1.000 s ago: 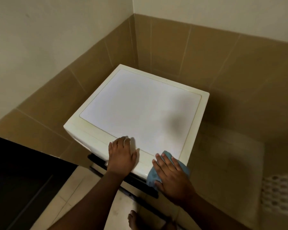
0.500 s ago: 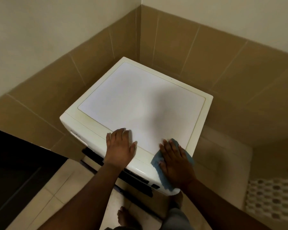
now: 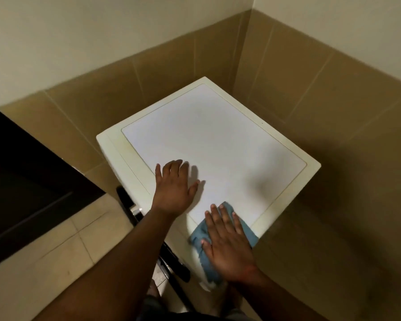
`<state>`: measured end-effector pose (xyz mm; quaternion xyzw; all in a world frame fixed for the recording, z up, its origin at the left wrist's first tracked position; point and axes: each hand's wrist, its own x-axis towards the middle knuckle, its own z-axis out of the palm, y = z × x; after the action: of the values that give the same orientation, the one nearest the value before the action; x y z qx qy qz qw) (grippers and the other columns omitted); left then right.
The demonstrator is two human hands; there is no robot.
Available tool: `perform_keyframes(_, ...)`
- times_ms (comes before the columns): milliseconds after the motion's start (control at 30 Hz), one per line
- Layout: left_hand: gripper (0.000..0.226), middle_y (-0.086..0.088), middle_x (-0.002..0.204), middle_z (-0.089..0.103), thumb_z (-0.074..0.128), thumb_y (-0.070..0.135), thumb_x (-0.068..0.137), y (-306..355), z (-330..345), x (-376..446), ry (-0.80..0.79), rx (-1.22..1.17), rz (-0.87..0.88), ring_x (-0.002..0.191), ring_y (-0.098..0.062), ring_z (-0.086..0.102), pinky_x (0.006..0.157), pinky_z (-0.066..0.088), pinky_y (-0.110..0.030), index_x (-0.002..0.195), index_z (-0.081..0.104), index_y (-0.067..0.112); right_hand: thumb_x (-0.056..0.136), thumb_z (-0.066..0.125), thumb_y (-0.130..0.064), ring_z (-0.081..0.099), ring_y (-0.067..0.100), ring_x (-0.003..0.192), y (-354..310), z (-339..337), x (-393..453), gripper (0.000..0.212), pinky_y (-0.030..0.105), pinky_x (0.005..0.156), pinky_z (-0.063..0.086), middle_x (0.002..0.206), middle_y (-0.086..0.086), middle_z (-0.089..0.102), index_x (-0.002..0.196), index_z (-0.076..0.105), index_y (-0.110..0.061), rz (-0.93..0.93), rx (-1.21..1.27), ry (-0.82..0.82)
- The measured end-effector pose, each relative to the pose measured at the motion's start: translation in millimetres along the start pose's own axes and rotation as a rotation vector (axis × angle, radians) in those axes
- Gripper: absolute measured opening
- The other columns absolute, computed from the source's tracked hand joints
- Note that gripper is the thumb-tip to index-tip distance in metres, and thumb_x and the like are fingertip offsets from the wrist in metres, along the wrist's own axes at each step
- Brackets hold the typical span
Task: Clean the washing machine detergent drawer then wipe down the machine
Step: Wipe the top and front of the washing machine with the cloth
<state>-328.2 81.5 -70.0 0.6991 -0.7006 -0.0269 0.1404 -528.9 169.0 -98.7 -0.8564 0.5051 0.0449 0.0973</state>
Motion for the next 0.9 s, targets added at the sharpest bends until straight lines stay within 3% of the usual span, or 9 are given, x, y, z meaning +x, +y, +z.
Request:
perform_keyframes(167, 0.058, -0.013, 0.138, 0.049, 0.040, 0.050, 0.092, 38.6, -2.5, 8.7, 0.015, 0.027, -0.097, 0.130, -0.033, 0.042, 0.113, 0.024, -0.061, 0.132, 0.049, 0.010, 0.100, 0.027, -0.050, 0.003, 0.022, 0.151, 46.9, -2.9, -6.4, 0.064, 0.047, 0.120, 0.010, 0.163, 0.002, 0.012, 0.155, 0.020, -0.019, -0.333, -0.053, 0.005)
perform_keyframes(333, 0.056, -0.013, 0.136, 0.050, 0.042, 0.050, 0.093, 58.6, -1.3, -5.5, 0.032, 0.073, -0.149, 0.128, -0.033, 0.043, 0.111, 0.025, -0.061, 0.131, 0.049, 0.010, 0.099, 0.028, -0.048, 0.002, 0.029, 0.151, 67.0, -7.0, 4.0, 0.067, 0.051, 0.120, 0.010, 0.163, 0.009, 0.008, 0.156, 0.016, -0.014, -0.191, -0.030, 0.001)
perform_keyframes(467, 0.059, -0.012, 0.138, 0.048, 0.038, 0.053, 0.092, 60.3, -1.1, -22.9, 0.005, 0.110, -0.232, 0.130, -0.033, 0.041, 0.113, 0.024, -0.061, 0.132, 0.048, 0.010, 0.100, 0.028, -0.048, 0.005, 0.024, 0.151, 89.9, -8.7, 0.5, 0.063, 0.049, 0.120, 0.009, 0.163, 0.004, 0.012, 0.155, 0.019, -0.019, -0.445, -0.065, -0.005)
perform_keyframes(600, 0.058, -0.011, 0.140, 0.047, 0.038, 0.053, 0.093, 67.2, 0.4, -32.9, -0.034, 0.129, -0.283, 0.131, -0.032, 0.039, 0.114, 0.021, -0.060, 0.134, 0.046, 0.012, 0.098, 0.025, -0.048, 0.006, 0.028, 0.151, 100.1, -18.8, 31.6, 0.065, 0.053, 0.119, 0.010, 0.163, 0.008, 0.015, 0.155, 0.021, -0.016, -0.243, -0.071, 0.043)
perform_keyframes(800, 0.057, -0.009, 0.143, 0.044, 0.041, 0.053, 0.096, 71.3, -0.5, -34.3, -0.032, 0.130, -0.323, 0.136, -0.030, 0.035, 0.117, 0.019, -0.058, 0.137, 0.044, 0.014, 0.100, 0.025, -0.049, 0.008, 0.027, 0.151, 93.6, -9.7, 3.1, 0.063, 0.052, 0.119, 0.014, 0.162, 0.006, 0.017, 0.154, 0.023, -0.018, -0.505, -0.056, 0.005)
perform_keyframes(900, 0.059, -0.009, 0.146, 0.042, 0.040, 0.054, 0.096, 68.1, -3.9, -31.3, -0.039, 0.126, -0.338, 0.138, -0.030, 0.032, 0.117, 0.017, -0.058, 0.138, 0.043, 0.014, 0.099, 0.025, -0.048, 0.008, 0.026, 0.151, 103.6, -17.3, 33.3, 0.064, 0.052, 0.119, 0.013, 0.162, 0.006, 0.018, 0.154, 0.024, -0.017, -0.327, -0.076, 0.056)
